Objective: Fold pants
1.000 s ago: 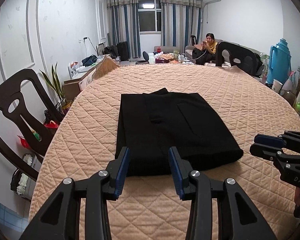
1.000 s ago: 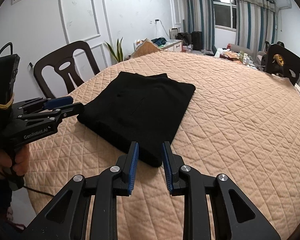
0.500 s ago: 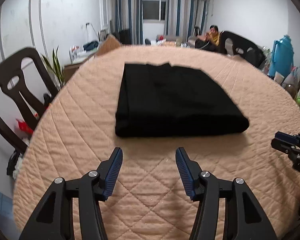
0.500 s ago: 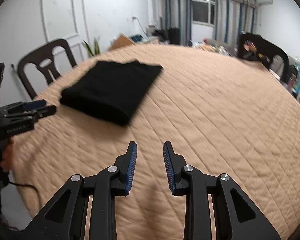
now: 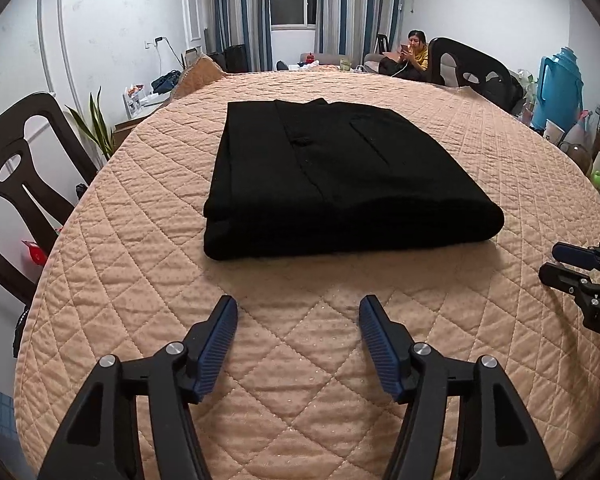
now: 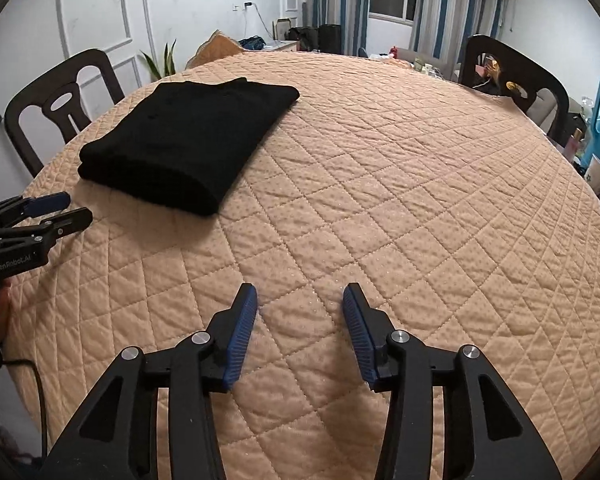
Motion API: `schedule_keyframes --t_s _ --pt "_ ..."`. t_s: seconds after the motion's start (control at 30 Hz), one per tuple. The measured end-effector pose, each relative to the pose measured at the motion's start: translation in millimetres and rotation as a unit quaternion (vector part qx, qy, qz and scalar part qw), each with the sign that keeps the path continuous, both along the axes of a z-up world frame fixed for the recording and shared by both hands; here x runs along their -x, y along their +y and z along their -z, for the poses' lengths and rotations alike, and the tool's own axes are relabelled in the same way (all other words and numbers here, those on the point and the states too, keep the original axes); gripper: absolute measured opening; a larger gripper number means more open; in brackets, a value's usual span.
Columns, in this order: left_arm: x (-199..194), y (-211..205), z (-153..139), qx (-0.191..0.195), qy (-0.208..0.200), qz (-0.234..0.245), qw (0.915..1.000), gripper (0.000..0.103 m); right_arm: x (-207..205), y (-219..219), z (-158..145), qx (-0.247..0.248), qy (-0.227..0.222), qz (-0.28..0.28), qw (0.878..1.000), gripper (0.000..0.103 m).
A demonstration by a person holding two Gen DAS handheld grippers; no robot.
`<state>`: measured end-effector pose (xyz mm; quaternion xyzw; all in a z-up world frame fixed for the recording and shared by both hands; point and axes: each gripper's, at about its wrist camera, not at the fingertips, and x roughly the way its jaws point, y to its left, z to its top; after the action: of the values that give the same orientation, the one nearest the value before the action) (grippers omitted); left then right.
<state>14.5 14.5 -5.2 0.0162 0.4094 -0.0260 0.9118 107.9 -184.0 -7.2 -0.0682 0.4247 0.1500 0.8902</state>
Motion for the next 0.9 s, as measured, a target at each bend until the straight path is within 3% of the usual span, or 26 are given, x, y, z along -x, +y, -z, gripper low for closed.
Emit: schedule_keyframes --t_s 0.9 --pt "-0.4 4.4 0.7 0.002 0.0 -0.003 1.0 0.071 3.9 -1.1 -0.5 0.004 -0.002 0.0 1.0 0.047"
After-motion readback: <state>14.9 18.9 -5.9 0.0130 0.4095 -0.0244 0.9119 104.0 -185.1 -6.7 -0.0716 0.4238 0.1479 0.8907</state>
